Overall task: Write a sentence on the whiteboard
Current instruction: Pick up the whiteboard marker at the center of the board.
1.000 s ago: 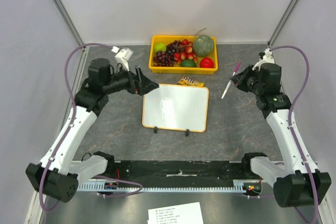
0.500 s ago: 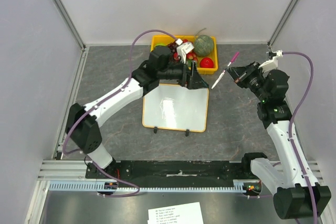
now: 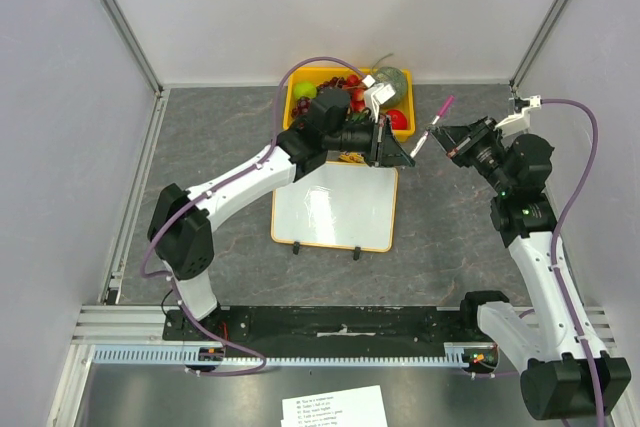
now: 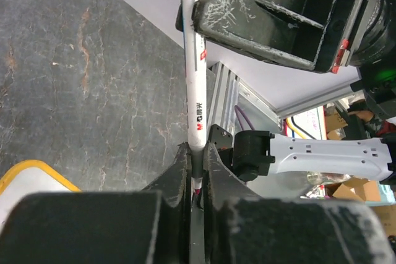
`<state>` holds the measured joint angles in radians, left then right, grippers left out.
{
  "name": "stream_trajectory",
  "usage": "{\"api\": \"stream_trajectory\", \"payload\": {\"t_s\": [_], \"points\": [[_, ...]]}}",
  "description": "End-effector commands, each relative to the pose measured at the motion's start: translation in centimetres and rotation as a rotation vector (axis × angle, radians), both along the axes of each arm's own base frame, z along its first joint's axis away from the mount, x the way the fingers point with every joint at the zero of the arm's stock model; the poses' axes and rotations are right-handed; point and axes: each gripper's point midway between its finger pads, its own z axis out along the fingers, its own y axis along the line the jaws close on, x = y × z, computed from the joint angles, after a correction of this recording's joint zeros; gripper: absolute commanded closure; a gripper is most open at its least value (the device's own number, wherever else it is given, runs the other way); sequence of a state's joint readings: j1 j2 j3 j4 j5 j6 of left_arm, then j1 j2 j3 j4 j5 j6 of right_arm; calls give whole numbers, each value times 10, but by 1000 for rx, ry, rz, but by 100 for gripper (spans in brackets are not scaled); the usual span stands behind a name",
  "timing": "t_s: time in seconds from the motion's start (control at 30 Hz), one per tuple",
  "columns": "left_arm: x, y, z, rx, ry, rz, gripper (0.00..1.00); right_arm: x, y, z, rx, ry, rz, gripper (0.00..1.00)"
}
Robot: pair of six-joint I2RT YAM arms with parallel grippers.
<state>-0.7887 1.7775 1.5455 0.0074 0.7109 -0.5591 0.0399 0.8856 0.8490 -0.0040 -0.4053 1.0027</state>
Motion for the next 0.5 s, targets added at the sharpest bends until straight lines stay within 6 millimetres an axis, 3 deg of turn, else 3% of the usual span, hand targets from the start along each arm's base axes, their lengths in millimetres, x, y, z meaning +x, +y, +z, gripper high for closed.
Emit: {"api": "stream_trajectory", "payload": {"t_s": [0.0,0.1,0.17,0.23,0.3,0.47], "points": [[-3,-4,24,-53,-46,-20,98,-2,5,15,18,-47,26,100],[4,5,26,-20,-65,35,98,0,6,17,-1,-59,41,86],[11,15,32,-12,-78,69,98,1,9,21,-21,-80,63,60],[21,30,37,-7,-71,101,98,0,18,30,-51,-111,131,25],[35,51,43,-1,-66,146,98,7,23,27,-85,-94,182,2],[52,107,62,15,-99,223,98,13,42,31,-110,-116,338,2]]}}
